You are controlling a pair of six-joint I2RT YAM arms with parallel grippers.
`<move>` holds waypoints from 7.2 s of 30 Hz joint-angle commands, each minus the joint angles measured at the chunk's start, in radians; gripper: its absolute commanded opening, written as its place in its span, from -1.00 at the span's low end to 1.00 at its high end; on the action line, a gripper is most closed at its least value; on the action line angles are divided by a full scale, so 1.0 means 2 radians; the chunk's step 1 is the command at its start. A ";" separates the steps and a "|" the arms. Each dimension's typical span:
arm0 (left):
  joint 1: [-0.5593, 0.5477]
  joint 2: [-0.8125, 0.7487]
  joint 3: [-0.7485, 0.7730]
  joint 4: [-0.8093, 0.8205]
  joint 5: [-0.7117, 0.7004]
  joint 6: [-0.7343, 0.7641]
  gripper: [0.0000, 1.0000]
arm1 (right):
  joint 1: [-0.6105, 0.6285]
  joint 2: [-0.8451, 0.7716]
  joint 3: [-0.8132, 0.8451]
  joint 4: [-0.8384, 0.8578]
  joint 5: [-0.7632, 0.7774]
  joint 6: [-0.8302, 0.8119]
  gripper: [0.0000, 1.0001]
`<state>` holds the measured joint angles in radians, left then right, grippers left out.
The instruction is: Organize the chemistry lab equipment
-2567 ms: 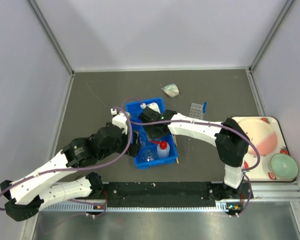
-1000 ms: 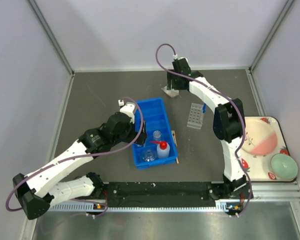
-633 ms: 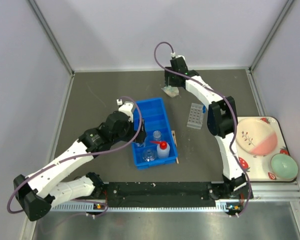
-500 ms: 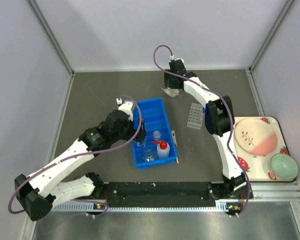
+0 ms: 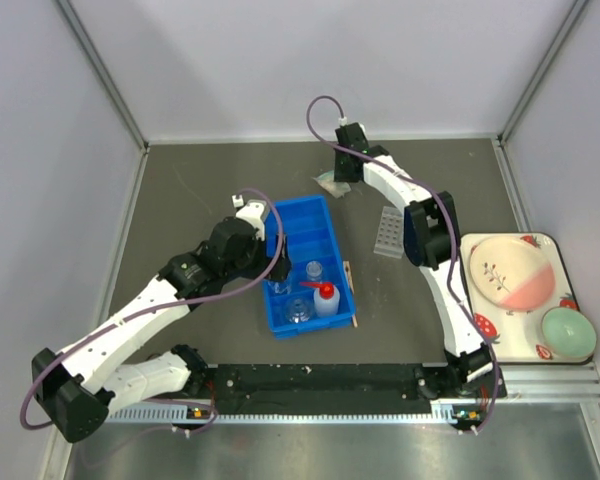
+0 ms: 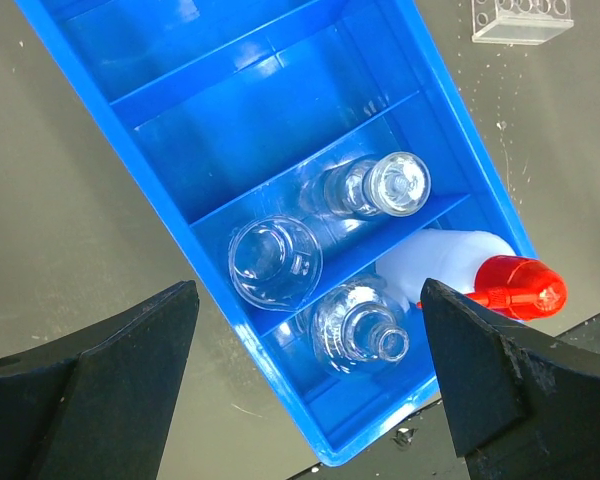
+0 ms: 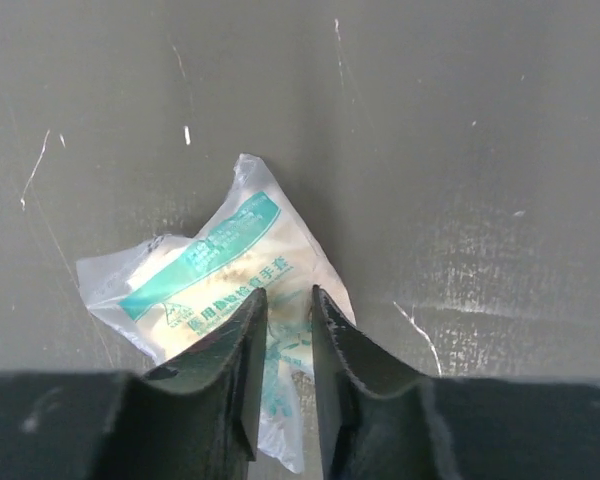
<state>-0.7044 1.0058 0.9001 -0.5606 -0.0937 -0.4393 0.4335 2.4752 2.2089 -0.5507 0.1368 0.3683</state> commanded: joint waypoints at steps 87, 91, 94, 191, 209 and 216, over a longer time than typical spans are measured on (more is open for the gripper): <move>0.012 -0.105 -0.010 -0.039 0.008 0.012 0.97 | 0.152 -0.099 -0.120 -0.022 0.057 -0.005 -0.83; 0.012 -0.101 -0.012 -0.034 0.012 0.011 0.97 | 0.152 -0.099 -0.129 -0.026 0.062 0.002 -0.20; 0.013 -0.094 -0.014 -0.033 0.008 0.012 0.97 | 0.154 -0.112 -0.134 -0.025 0.064 0.002 -0.13; 0.014 -0.072 0.011 -0.056 -0.008 0.034 0.95 | 0.245 -0.347 -0.568 0.023 0.149 0.128 0.07; 0.014 -0.084 0.011 -0.062 -0.008 0.037 0.95 | 0.228 -0.349 -0.610 0.041 0.135 0.129 -1.00; 0.014 -0.103 0.018 -0.071 -0.005 0.040 0.95 | 0.224 -0.410 -0.587 -0.011 0.163 0.092 -1.00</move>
<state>-0.6811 0.8318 0.9253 -0.7086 -0.0978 -0.3748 0.9070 1.7363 1.0302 -0.4480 0.4004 0.6178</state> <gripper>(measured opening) 0.974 0.087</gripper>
